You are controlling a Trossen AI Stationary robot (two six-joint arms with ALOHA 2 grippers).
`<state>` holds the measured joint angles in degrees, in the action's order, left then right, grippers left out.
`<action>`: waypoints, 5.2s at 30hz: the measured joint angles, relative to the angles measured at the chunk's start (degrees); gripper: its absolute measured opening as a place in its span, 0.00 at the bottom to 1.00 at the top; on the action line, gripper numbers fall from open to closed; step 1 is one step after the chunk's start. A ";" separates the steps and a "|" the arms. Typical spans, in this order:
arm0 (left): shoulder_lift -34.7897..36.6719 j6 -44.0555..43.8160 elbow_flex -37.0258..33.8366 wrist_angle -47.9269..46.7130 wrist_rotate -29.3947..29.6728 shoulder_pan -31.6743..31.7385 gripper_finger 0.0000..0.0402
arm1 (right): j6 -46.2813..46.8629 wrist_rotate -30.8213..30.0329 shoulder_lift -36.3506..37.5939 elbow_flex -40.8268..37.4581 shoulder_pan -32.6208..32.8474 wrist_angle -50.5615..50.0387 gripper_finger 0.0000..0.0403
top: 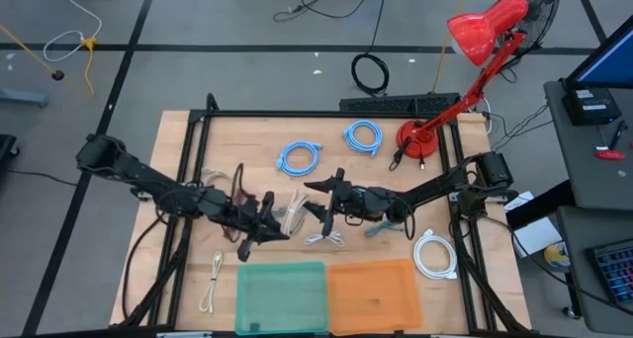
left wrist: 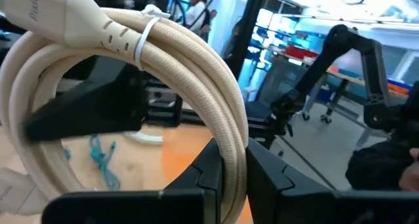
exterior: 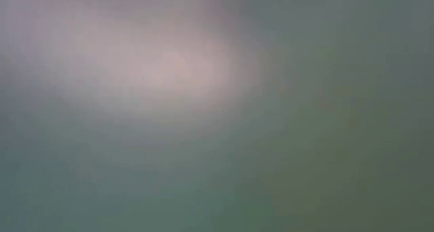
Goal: Pick & Place USB Port
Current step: Put the top light brown HDMI cable into the orange bin, then put the white patterned charger cable into the green bin
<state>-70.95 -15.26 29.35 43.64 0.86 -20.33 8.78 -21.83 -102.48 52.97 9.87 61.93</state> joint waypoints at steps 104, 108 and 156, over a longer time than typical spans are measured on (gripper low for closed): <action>27.25 2.09 3.86 -43.43 19.85 -5.45 0.32 | 89.82 5.49 -6.80 22.29 31.17 -98.72 0.25; 27.14 2.07 3.86 -43.43 19.85 -5.45 0.32 | 88.06 5.53 -5.62 22.29 31.06 -98.56 0.28; 19.02 -11.23 3.84 -46.46 22.75 -8.03 0.32 | 3.40 6.58 6.68 3.54 -3.46 -47.77 0.30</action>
<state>-51.93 -26.49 33.19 -2.82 23.61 -28.36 12.19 -15.25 -95.80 56.51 6.41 14.16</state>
